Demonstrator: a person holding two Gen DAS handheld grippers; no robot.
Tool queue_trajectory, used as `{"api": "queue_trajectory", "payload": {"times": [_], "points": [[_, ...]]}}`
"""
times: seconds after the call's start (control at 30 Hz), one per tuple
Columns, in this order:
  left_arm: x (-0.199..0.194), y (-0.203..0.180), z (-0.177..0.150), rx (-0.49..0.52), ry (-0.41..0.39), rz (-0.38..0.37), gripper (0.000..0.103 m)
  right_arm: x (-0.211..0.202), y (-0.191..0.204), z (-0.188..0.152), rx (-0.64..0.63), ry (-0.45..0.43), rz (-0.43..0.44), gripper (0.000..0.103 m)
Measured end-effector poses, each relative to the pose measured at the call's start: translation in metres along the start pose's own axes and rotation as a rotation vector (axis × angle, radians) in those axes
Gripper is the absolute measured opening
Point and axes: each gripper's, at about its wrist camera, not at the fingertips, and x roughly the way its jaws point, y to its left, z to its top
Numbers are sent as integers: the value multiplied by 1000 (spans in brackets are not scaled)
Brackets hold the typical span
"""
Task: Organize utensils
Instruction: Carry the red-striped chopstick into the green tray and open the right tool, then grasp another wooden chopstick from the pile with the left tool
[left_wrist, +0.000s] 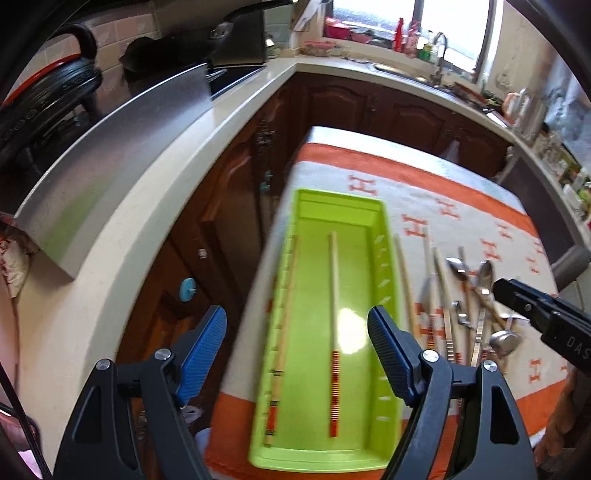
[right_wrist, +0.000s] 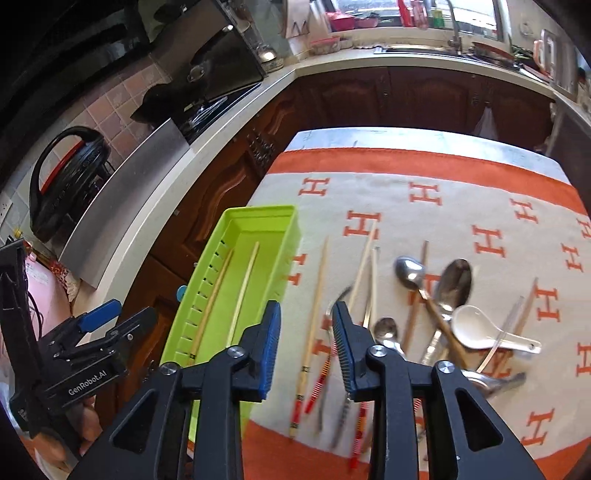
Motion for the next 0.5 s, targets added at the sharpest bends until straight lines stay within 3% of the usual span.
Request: {"api": "queue_trajectory", "payload": {"times": [0.1, 0.2, 0.43, 0.5], "points": [[-4, -18, -2, 22, -18, -65, 78, -14, -14, -7, -3, -3, -53, 38], [-1, -40, -3, 52, 27, -112, 78, -24, -32, -16, 3, 8, -119, 43], [18, -76, -14, 24, 148, -206, 78, -35, -66, -35, 63, 15, -122, 43], [25, -84, -20, 42, 166, -193, 70, -36, -73, -40, 66, 13, -123, 43]]}}
